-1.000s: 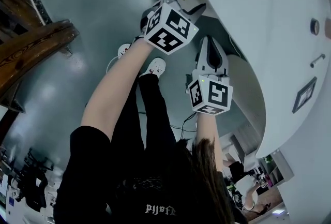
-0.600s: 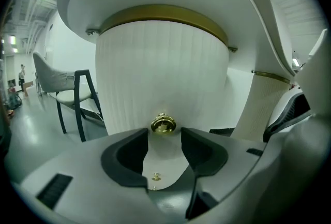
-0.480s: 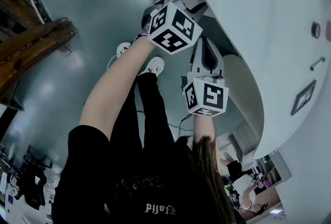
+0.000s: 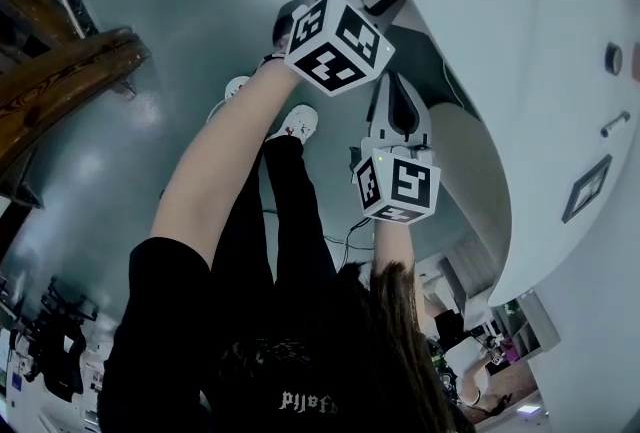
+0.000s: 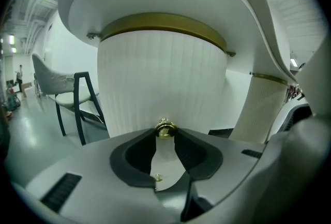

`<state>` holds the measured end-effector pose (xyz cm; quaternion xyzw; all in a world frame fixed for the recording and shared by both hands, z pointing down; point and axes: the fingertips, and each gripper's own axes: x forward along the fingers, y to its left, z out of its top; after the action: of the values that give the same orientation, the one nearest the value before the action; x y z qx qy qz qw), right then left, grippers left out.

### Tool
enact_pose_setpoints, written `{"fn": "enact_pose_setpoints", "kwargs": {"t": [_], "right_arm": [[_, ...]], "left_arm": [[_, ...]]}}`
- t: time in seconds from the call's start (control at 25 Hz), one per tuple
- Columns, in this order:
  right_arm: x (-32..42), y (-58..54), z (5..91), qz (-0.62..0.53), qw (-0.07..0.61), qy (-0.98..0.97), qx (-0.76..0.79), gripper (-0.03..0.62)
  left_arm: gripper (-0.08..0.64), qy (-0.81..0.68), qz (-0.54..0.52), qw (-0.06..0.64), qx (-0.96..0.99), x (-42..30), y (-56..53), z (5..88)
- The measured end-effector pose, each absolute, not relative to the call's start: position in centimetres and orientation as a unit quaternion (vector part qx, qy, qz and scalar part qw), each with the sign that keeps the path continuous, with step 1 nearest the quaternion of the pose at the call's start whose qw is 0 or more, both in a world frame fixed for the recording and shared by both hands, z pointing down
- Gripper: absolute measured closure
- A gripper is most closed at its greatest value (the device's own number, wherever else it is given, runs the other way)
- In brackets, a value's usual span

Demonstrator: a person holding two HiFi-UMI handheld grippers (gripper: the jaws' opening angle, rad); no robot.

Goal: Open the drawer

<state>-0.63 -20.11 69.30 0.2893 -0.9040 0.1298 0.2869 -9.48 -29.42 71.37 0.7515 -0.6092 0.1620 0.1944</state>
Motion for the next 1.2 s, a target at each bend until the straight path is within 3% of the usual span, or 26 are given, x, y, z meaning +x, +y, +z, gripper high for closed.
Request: {"fn": "enact_pose_setpoints", "kwargs": {"t": [1.2], "right_arm": [[-1.8,-18.1,68.2,0.144,0.295,-0.898,0.293,0.566]], "left_arm": [[0.437,-0.611,0.193,0.201,0.741,-10.4,-23.4,71.3]]}}
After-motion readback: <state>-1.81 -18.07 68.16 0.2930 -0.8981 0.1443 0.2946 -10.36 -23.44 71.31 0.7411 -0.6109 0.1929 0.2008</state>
